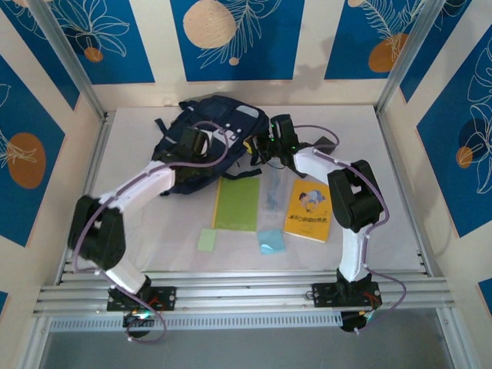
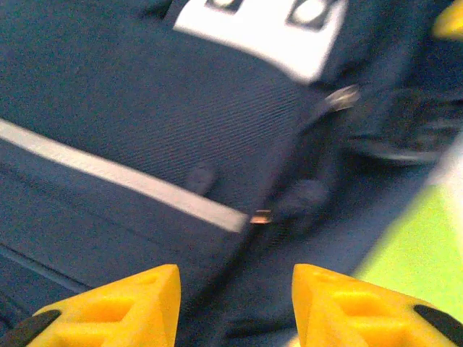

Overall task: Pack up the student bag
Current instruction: Place the student bag at the top-center of the table.

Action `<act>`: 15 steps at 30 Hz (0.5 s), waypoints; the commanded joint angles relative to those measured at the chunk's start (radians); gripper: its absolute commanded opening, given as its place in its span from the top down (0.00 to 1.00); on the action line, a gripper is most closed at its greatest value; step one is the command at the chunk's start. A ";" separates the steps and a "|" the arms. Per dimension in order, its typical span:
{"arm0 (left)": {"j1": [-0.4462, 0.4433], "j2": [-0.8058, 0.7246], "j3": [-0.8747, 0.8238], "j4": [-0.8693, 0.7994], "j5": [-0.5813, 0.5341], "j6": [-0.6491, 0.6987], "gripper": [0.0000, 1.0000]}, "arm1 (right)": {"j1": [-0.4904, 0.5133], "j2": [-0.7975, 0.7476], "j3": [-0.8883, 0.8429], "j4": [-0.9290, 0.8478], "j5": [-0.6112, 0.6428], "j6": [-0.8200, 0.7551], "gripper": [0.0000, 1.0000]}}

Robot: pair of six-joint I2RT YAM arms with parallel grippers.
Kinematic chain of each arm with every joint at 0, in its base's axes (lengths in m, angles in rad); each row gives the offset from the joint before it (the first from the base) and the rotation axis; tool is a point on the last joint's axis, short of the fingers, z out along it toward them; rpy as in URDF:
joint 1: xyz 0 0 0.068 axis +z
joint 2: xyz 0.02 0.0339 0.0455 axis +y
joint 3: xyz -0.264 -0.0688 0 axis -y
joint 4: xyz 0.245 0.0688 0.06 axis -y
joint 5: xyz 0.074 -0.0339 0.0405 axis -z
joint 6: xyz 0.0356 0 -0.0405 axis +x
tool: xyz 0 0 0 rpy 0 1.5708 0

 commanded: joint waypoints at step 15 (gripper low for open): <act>-0.188 0.056 -0.208 0.533 -0.093 -0.348 0.65 | 0.040 0.003 0.087 0.086 -0.137 0.134 1.00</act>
